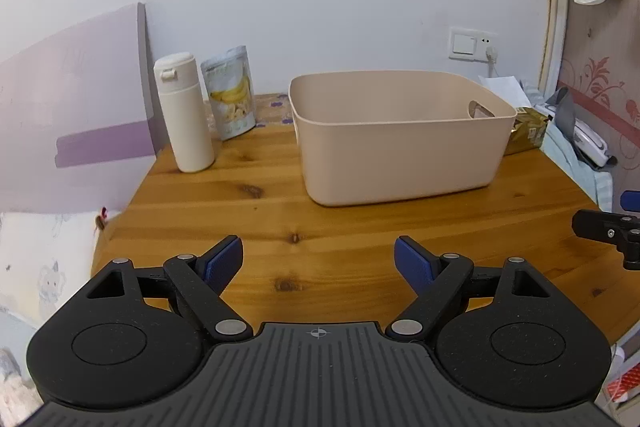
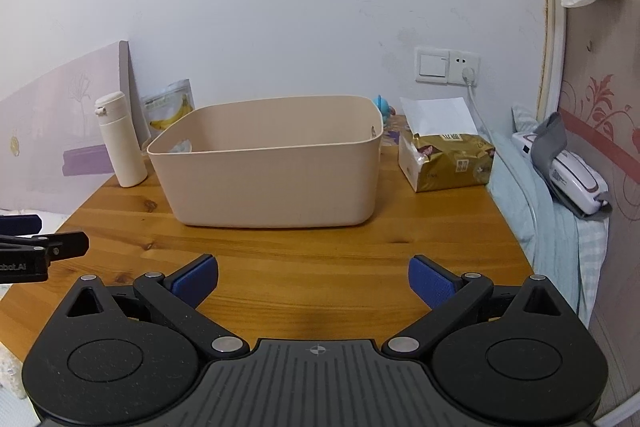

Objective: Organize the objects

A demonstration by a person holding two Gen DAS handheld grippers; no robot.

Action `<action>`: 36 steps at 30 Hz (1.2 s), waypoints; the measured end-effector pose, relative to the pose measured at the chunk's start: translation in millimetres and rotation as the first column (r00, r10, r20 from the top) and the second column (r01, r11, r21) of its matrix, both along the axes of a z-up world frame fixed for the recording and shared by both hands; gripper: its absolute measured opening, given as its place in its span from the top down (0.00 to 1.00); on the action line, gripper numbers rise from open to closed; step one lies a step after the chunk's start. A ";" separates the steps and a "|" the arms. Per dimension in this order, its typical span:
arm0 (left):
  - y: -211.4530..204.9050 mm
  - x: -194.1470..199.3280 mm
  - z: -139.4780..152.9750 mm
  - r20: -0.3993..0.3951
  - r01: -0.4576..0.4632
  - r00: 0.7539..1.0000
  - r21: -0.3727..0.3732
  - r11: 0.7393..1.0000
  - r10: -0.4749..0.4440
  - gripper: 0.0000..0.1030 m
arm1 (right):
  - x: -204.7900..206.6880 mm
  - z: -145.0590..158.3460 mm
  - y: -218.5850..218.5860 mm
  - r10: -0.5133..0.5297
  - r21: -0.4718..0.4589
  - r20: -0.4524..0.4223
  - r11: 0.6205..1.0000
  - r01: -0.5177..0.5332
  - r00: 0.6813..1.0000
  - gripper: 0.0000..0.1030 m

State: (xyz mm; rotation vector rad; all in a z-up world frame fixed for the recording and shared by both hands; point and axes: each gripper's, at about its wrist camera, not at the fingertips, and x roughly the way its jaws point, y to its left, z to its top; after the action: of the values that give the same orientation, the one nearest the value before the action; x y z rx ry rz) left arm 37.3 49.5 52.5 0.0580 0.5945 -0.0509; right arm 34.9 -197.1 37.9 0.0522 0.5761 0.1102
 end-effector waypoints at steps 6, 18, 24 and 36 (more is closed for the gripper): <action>-4.0 -20.2 0.4 0.016 0.004 1.000 0.030 1.000 -0.004 0.18 | -14.6 0.2 -0.3 -0.006 -0.019 0.014 1.000 0.007 1.000 0.00; -11.3 -46.3 -6.4 0.018 0.017 1.000 0.011 1.000 -0.017 0.16 | -38.6 -9.3 7.0 0.025 -0.039 -0.003 0.999 -0.025 1.000 0.00; -12.8 -50.2 -13.7 0.001 0.013 1.000 0.001 1.000 -0.013 0.16 | -45.2 -14.3 6.2 0.041 -0.028 -0.015 0.999 -0.042 0.999 0.00; -12.5 -53.4 -11.8 0.000 0.017 1.000 -0.008 1.000 -0.017 0.16 | -49.8 -13.1 0.3 0.033 -0.021 -0.018 0.999 -0.033 0.999 0.00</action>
State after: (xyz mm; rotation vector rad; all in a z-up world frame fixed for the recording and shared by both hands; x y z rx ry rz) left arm -16.1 37.0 40.7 0.0552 0.5937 -0.0694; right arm -14.8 -196.8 24.7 0.0229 0.5961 0.1357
